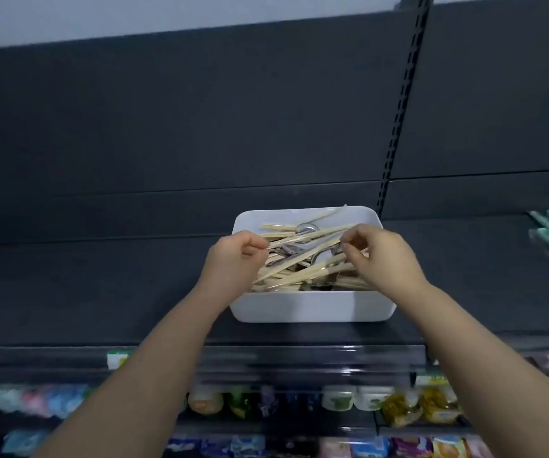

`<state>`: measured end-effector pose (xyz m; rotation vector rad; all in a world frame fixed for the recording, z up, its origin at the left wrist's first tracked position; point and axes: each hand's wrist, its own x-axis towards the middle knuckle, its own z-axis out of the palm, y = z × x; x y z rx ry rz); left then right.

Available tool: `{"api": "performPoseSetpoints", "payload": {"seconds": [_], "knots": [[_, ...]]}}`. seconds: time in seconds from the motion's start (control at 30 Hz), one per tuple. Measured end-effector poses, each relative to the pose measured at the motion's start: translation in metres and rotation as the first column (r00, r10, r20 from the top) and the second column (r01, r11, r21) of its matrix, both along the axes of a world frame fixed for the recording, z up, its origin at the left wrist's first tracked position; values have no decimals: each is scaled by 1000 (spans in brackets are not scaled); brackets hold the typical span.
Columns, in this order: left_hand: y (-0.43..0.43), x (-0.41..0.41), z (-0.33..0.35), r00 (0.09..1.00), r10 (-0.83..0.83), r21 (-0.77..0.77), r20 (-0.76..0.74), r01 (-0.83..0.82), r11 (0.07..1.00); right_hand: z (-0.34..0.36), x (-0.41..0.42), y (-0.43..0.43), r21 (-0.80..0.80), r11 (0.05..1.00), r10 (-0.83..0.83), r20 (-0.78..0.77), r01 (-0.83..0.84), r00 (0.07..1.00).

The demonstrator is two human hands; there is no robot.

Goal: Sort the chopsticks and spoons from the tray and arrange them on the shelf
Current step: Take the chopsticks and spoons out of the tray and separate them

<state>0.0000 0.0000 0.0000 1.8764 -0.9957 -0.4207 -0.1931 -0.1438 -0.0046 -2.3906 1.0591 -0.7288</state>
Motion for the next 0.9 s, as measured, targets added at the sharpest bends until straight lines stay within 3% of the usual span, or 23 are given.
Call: {"api": "performPoseSetpoints", "payload": {"seconds": [0.2,0.37,0.47,0.6,0.67,0.77,0.9], "knots": [[-53,8,-14,960,-182,346,213,100,933,-11,0,-30,-23,997,-74,-95,72,993],[-86,5,-17,788,-377,583,487,29,812,-19,-2,-40,-8,997,-81,-182,81,980],[-99,8,-16,729,-447,656,519,-5,755,-18,5,-43,-35,998,-62,-214,56,975],[-99,17,-22,663,-470,661,583,-49,749,-16,25,-40,-12,997,69,-309,-76,948],[-92,22,-25,696,-426,629,579,-48,776,-17,36,-38,39,986,164,-345,-161,924],[-79,34,-22,825,-269,492,496,-12,871,-19,46,-36,76,969,244,-389,-234,888],[-71,42,-14,963,-135,295,235,61,954,-17,51,-36,24,955,269,-492,-296,828]]}}
